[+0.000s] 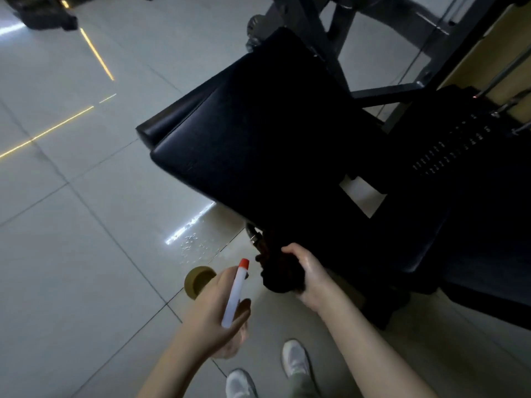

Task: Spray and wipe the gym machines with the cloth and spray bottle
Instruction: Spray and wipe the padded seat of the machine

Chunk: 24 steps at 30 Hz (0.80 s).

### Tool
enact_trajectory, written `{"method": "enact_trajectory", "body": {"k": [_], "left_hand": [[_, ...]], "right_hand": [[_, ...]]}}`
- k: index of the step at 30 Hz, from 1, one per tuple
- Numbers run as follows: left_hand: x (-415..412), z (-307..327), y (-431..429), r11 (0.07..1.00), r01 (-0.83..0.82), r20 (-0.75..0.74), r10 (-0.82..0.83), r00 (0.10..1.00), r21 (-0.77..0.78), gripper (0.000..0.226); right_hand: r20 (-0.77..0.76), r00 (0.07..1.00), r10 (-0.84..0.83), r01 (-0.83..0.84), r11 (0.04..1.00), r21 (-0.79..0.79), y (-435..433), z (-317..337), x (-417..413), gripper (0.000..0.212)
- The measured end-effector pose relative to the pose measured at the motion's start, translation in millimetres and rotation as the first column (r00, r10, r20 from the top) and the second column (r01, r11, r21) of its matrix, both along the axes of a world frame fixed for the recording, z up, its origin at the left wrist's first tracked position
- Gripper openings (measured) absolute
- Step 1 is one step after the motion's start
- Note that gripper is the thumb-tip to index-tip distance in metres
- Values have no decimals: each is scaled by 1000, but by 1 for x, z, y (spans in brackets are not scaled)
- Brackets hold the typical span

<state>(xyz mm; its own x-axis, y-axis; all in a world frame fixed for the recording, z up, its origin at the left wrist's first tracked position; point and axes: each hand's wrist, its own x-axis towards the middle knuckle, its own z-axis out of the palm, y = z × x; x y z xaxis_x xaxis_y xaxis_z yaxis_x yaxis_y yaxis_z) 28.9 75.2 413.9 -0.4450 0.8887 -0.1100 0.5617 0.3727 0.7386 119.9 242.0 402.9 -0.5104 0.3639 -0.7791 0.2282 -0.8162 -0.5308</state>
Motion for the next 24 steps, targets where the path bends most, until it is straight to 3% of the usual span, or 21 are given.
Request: {"method": "enact_trajectory", "body": {"k": [9, 13, 18, 24], "left_hand": [[8, -67, -67, 933, -291, 77, 313, 947, -212, 61], [-1, -137, -97, 875, -416, 149, 458, 876, -248, 58], [-14, -220, -125, 813, -543, 109, 571, 813, -210, 49], [-31, -330, -155, 726, -636, 98, 676, 731, -263, 59]], "right_hand": [[56, 979, 198, -192, 976, -97, -53, -66, -20, 38], [195, 941, 277, -261, 959, -107, -75, -123, -35, 35], [289, 907, 307, -266, 949, -172, -99, -200, -57, 35], [350, 862, 367, -347, 930, -120, -116, -307, -85, 42]]}}
